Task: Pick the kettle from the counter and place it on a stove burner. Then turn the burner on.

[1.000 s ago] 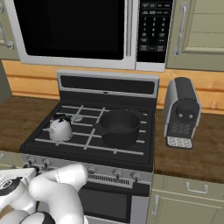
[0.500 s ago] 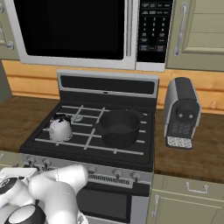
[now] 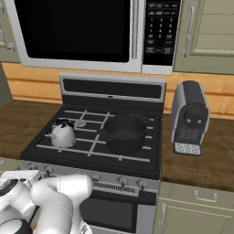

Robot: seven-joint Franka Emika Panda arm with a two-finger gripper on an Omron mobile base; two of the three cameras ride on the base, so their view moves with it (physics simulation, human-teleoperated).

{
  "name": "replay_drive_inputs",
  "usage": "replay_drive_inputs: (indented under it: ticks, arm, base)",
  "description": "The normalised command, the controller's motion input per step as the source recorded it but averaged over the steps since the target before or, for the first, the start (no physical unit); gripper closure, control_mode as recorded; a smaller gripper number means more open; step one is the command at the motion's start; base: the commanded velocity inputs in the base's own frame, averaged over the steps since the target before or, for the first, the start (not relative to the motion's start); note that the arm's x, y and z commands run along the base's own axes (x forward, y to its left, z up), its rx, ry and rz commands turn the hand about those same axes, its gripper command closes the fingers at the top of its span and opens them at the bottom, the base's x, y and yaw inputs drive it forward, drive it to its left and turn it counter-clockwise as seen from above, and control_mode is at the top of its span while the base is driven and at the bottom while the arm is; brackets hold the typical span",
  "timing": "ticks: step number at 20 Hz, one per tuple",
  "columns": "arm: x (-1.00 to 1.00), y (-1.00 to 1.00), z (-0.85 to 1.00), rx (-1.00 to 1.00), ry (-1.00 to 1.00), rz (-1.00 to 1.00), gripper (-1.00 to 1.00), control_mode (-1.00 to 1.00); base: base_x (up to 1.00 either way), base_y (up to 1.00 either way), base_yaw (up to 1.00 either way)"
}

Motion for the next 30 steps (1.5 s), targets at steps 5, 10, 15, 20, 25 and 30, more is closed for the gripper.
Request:
replay_drive_inputs:
  ticks: [5, 10, 15, 20, 25, 30]
  arm:
    - [0.08, 0.0, -0.25, 0.0, 0.0, 0.0, -1.0, -1.0]
    - [0.23, 0.0, -0.21, 0.0, 0.0, 0.0, -1.0, -1.0]
    - [0.22, 0.0, -0.25, 0.0, 0.0, 0.0, -1.0, -1.0]
    - [0.12, 0.03, -0.34, 0.0, 0.0, 0.0, -1.0, -1.0]
    - [0.05, 0.23, -0.2, 0.0, 0.0, 0.0, -1.0, -1.0]
    - [0.08, 0.23, -0.06, 0.0, 0.0, 0.0, -1.0, -1.0]
  base:
    - [0.0, 0.0, 0.0]
    - [0.0, 0.0, 0.0]
    - [0.0, 0.0, 0.0]
    - [0.0, 0.0, 0.0]
    - [0.0, 0.0, 0.0]
    - [0.0, 0.0, 0.0]
